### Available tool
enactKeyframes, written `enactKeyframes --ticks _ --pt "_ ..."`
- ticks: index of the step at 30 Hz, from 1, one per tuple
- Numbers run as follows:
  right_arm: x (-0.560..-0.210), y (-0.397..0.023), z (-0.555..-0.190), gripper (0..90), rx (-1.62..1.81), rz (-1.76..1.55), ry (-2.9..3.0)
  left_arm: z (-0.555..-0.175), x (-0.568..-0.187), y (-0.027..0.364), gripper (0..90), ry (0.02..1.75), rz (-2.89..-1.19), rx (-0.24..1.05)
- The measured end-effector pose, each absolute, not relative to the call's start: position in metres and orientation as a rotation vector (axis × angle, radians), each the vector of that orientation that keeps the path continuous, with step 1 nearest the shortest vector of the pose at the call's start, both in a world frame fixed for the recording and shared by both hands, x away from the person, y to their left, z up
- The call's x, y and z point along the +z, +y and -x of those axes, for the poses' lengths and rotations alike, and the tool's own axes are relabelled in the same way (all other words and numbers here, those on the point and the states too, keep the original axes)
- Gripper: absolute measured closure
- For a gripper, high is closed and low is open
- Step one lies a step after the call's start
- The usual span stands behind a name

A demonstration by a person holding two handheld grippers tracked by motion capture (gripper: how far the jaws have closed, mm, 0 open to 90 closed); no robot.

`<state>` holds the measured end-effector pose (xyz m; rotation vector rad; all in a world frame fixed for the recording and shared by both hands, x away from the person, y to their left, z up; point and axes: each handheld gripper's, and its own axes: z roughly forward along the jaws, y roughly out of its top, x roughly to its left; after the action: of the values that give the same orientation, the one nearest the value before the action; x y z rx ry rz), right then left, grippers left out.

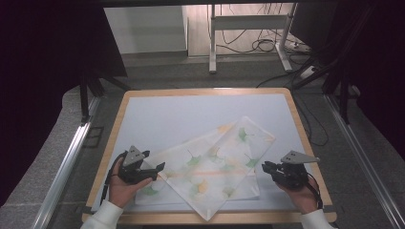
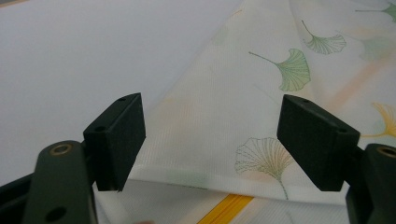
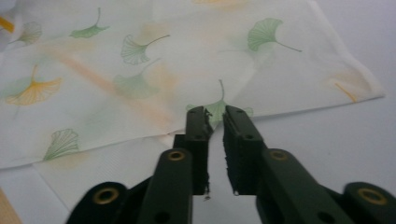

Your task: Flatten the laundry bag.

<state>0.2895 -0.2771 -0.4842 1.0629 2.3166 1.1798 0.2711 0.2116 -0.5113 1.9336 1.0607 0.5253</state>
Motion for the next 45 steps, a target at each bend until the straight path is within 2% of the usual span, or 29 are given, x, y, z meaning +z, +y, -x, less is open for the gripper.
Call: enactKeyframes --ticks 2,18,25,45 --pt "-0.485 -0.277 -0.289 88.6 1.175 -1.053 2.351 -0.27 -0.511 0.211 22.9 1.054 -1.926 0.532" --pt "-0.491 -0.263 -0.286 89.1 1.15 -1.006 2.458 -0.261 -0.503 0.193 25.2 0.962 -1.958 0.522" --pt "-0.498 -0.252 -0.285 89.1 1.116 -0.984 2.514 -0.258 -0.502 0.178 25.6 0.922 -1.955 0.42" --pt "-0.511 -0.23 -0.289 89.1 1.071 -0.962 2.601 -0.237 -0.506 0.119 23.3 0.699 -2.088 0.281"
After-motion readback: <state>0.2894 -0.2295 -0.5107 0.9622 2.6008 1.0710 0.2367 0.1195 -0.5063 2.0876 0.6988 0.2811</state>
